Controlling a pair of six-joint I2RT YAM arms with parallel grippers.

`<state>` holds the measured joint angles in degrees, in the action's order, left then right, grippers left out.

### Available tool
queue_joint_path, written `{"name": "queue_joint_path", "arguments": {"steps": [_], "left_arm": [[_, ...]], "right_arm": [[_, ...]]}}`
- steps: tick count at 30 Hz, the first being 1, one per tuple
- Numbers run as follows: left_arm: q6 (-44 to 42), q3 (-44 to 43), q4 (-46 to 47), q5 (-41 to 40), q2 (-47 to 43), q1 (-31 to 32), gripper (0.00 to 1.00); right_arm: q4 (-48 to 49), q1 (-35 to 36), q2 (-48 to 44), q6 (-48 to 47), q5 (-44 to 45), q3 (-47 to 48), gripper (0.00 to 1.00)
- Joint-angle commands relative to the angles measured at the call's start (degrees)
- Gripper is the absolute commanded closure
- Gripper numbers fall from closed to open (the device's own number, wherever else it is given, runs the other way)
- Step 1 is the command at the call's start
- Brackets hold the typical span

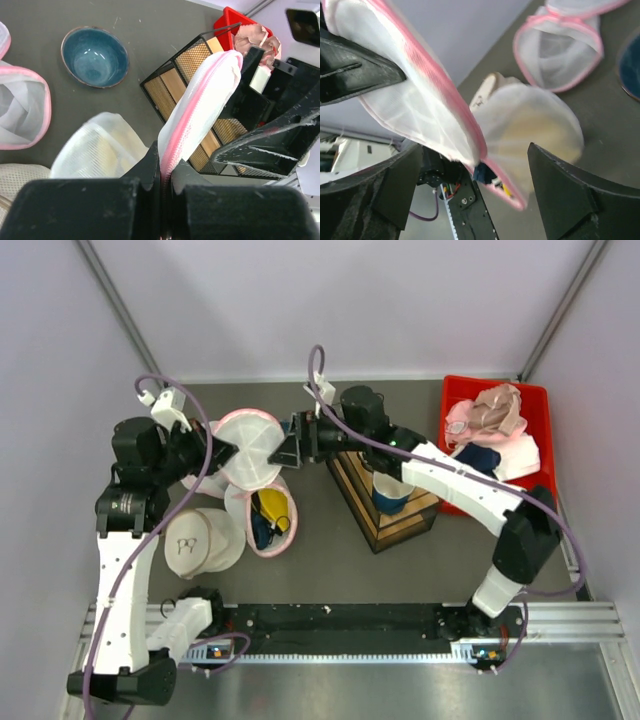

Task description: Unzip the laundry bag and remove the bra

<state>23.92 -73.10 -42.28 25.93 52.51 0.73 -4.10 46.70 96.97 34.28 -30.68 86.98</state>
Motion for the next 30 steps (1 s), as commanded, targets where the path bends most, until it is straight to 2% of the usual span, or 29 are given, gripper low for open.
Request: {"name": "queue_joint_path", "arguments": {"steps": [1, 5, 8, 10, 11, 12, 14, 22, 30], "left_arm": [[3.59, 2.69, 5.10, 1.14, -0.83, -0.29, 1.00], [4.29, 3.93, 5.10, -0.01, -0.48, -0.29, 1.00], [4.29, 4.11, 5.02, -0.79, 0.04, -0.29, 1.00], [3.85, 4.02, 4.67, -1.93, 0.22, -0.29, 1.00], [3.42, 4.02, 4.40, -2.46, 0.31, -0.29, 1.00], [3.15, 4.02, 4.14, -2.90, 0.31, -0.29, 1.00], [2.27, 4.19, 3.96, -3.96, 0.40, -0.29, 1.00], [2.27, 6.56, 5.37, -2.38, 1.10, -0.29, 1.00], [1.83, 7.53, 5.63, -1.15, 1.45, -0.38, 1.00]], "right_arm": [[-4.34, 0.67, -10.55, -1.94, 13.34, -6.27, 0.09], [-6.27, 3.57, -14.60, -6.06, 22.91, -10.42, 0.06], [-8.20, 9.01, -14.88, -10.45, 30.46, -11.92, 0.17], [-8.38, 13.32, -14.27, -13.00, 34.62, -13.49, 0.28], [-8.30, 14.72, -13.83, -13.54, 36.46, -13.94, 0.42], [-8.03, 15.78, -12.34, -14.06, 36.74, -14.29, 0.47], [-7.24, 17.99, -10.32, -14.24, 36.74, -14.47, 0.51], [-4.43, 20.36, -0.30, -14.68, 37.35, -11.57, 0.52], [-2.32, 20.36, 5.86, -16.09, 42.89, -8.41, 0.50]]}}
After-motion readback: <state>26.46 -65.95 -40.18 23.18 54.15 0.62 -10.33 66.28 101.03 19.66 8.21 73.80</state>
